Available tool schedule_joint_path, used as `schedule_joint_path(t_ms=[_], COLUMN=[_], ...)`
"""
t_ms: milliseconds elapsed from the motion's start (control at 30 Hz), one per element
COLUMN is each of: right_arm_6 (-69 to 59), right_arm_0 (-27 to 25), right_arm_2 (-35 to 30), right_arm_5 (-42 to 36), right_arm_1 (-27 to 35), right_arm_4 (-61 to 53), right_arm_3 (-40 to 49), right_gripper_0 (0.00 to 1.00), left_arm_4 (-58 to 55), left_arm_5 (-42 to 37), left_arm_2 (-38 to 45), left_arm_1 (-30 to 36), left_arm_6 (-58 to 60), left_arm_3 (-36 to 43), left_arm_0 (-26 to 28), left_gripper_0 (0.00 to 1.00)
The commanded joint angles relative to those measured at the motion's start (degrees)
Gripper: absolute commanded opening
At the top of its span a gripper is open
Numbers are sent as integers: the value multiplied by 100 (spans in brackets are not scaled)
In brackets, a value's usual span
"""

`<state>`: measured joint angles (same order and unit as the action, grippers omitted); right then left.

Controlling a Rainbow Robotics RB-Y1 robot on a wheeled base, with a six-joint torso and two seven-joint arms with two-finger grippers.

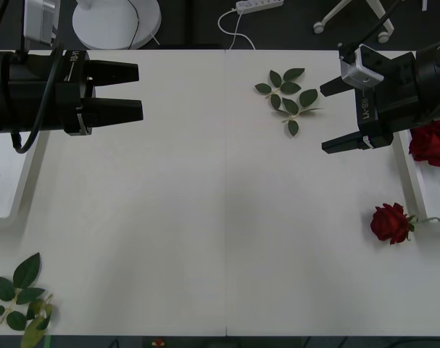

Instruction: Place the red flowers into the right box and the blue flowers into the left box. If a person shows an open palm, hand one flower to the person first, then continue sorting.

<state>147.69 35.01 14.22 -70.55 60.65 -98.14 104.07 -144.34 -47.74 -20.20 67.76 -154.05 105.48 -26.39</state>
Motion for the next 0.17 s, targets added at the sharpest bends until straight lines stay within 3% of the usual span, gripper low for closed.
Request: schedule_joint_path(t_ms=[33,167], right_arm_6=[164,164], right_arm_0=[243,243], right_arm_2=[-16,-16], right_arm_5=[68,68], right_arm_1=[-89,-89], right_arm_4=[-82,-82], right_arm_3=[-19,-19], right_gripper_0=[100,100], left_arm_4=[-86,-86], left_arm_5=[72,72], left_arm_2=[-28,-28], left_arm_1=[282,282], left_arm_6=[-81,-81], left_arm_3=[131,131], left_arm_0=[-253,-253], left_gripper_0=[100,100])
